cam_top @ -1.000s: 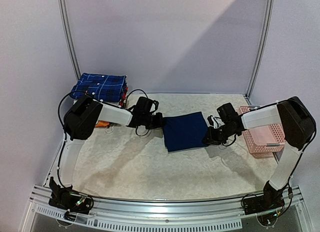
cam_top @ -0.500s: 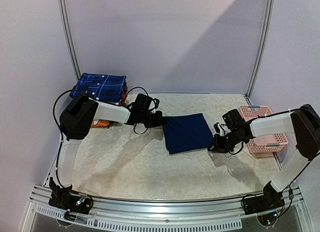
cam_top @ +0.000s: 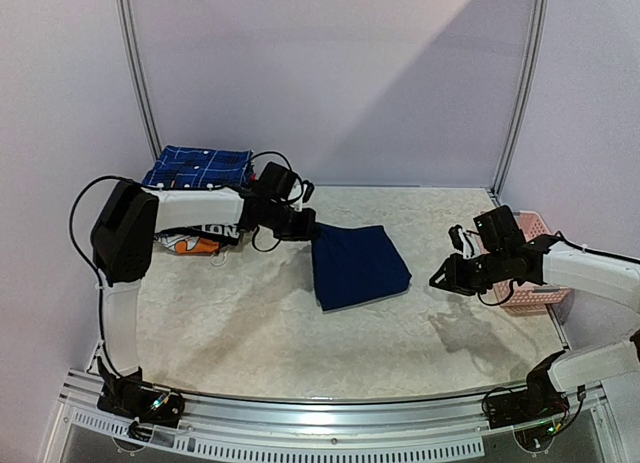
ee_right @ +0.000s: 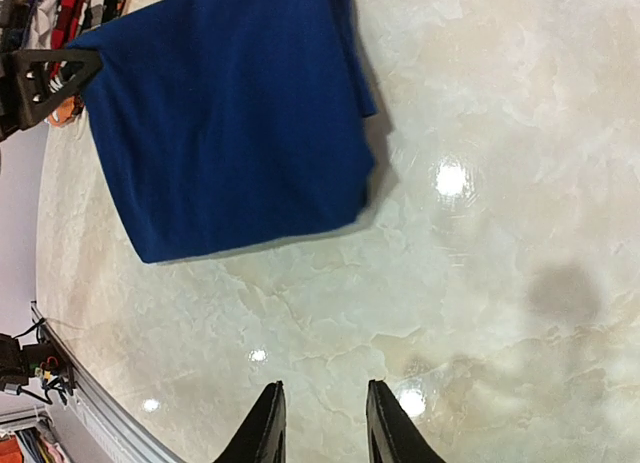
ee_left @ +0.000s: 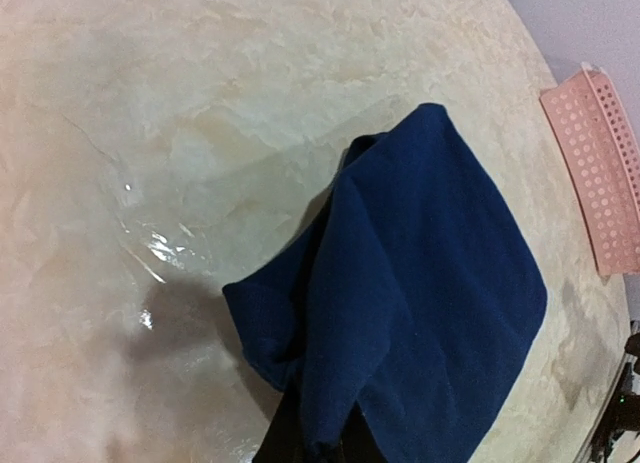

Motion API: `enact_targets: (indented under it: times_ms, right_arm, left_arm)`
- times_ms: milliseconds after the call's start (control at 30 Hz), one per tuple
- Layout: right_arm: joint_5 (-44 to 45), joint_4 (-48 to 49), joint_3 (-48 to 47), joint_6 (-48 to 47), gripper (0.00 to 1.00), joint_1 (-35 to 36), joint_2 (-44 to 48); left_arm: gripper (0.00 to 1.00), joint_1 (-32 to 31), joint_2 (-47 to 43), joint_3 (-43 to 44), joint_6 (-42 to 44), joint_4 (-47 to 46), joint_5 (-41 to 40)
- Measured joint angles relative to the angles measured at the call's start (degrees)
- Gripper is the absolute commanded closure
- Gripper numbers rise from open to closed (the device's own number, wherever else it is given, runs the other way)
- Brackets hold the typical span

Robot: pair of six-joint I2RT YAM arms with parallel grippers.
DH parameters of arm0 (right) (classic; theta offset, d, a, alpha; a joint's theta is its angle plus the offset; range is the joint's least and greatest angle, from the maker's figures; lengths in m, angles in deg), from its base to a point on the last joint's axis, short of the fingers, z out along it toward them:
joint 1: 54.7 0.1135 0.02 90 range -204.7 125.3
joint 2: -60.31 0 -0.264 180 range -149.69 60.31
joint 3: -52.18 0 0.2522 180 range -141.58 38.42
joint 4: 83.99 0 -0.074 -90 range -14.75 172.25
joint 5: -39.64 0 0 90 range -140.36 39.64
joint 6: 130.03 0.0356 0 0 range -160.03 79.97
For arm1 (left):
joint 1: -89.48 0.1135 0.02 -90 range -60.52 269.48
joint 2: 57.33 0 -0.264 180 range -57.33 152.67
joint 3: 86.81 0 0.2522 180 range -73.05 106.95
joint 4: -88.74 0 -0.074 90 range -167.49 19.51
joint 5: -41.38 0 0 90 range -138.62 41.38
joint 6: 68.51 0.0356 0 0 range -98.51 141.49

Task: Fold and stack the mixed laundry pile
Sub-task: Pick up the square-folded T-shirt from the center of the board, then place the square-folded T-shirt at the corner of the board.

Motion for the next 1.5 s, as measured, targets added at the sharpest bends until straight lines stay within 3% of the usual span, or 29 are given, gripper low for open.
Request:
enact_targets:
  times_ms: [800,1500]
  right_arm:
    - [0.35,-2.6,0.52,0.17,0.72,0.0,7.56]
    - [0.33,-2.6,1.29,0.13,0.72,0.0,8.59]
  left_arm:
    - [1.0,0.74,-18.18,7.87,23.47,23.1,-13.22]
    - [1.0,3.72,-21.05,21.92,30.01,34.6,-19.04]
